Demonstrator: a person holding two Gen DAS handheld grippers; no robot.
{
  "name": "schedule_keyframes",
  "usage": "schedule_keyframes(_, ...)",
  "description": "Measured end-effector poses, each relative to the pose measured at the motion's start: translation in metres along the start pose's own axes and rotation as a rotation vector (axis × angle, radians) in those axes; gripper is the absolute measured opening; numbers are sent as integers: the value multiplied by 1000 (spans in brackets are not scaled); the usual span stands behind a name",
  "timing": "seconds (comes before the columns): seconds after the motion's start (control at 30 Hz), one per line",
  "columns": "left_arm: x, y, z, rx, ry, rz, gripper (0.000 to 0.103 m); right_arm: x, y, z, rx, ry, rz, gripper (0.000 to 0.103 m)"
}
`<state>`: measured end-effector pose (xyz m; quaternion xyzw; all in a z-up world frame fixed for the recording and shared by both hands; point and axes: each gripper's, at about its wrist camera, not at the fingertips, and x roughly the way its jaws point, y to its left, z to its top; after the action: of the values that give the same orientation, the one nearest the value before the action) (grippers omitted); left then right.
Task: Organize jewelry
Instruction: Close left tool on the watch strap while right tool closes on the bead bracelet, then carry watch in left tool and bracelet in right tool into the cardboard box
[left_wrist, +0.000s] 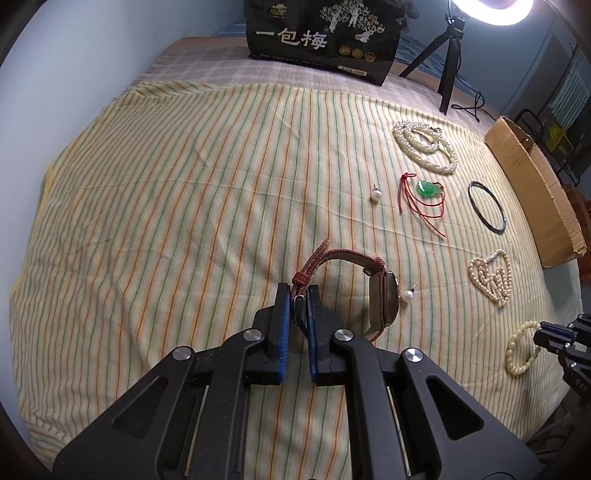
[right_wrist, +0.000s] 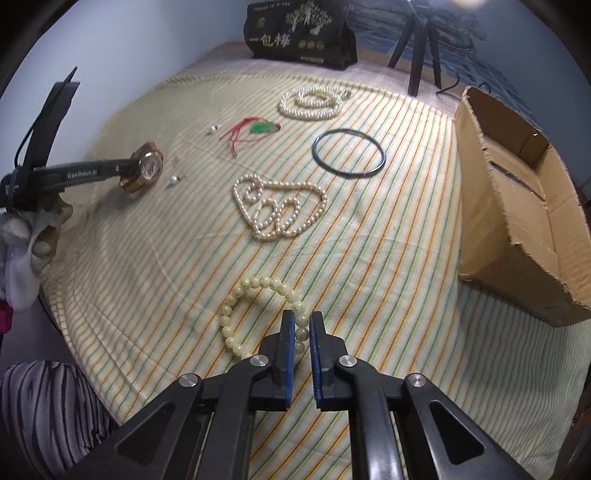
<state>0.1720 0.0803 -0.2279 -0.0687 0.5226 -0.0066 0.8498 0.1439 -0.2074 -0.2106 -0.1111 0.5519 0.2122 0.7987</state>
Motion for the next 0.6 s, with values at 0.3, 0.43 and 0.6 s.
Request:
schedule_keyframes(0.3, -17, -8, -3, 11, -32, -5, 6, -21, -7, -3, 34, -46, 12, 5)
schedule_keyframes(0.43, -27, -13, -3, 24, -54, -12, 6, -39, -7, -3, 33, -83, 9, 5)
schedule_keyframes(0.6, -39, -25, 0, 44, -81, -36, 6, -62, -11, -2, 23, -132, -23, 5)
